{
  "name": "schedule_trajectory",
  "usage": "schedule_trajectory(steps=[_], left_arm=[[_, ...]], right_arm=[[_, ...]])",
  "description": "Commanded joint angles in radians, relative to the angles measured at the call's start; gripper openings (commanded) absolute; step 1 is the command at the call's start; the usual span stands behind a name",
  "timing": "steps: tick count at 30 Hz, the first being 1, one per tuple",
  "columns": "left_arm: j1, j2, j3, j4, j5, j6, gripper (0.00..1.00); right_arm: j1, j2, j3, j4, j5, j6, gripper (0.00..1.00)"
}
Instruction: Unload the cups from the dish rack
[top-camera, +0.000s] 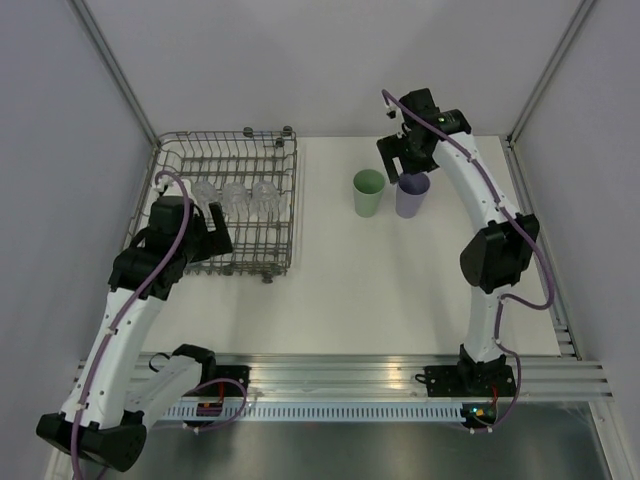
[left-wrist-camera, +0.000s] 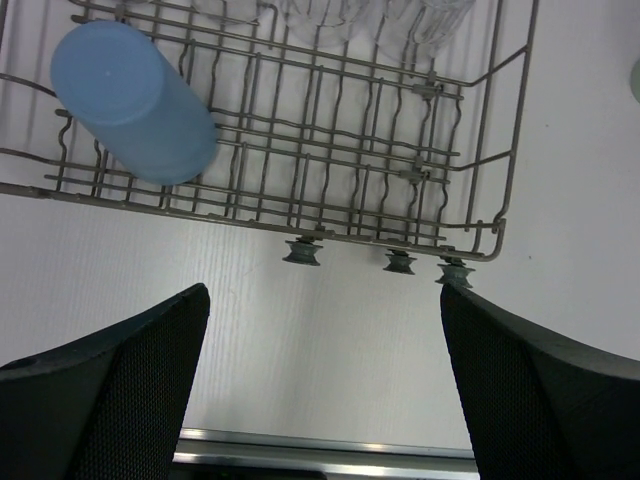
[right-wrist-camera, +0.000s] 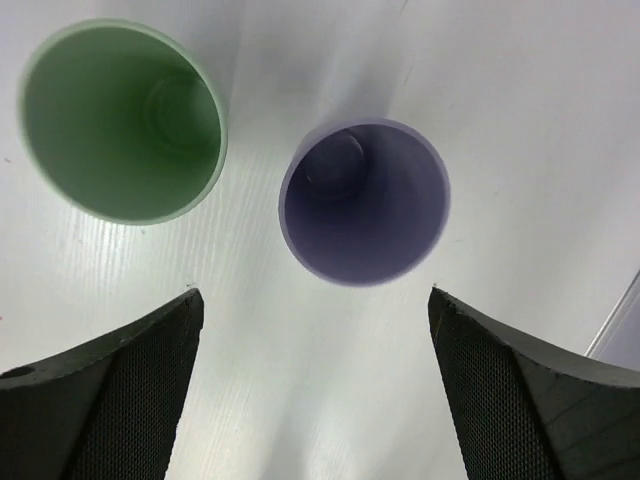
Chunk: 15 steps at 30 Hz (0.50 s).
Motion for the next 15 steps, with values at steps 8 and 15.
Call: schedule_trajectory(steps=[8,15], left_arm=[[0.072,0.054,0.106,-0.003,-0.236,-0.098,1.0],[0.193,0.175,0.139,0.035,-0.178,-0.069,1.0]], right_arm=[[0.0,-0.418,-0.284,0.188,0.153,0.102,0.98],[-0.002,-0.892,-0.786,0.678,0.117,0.295,0.98]])
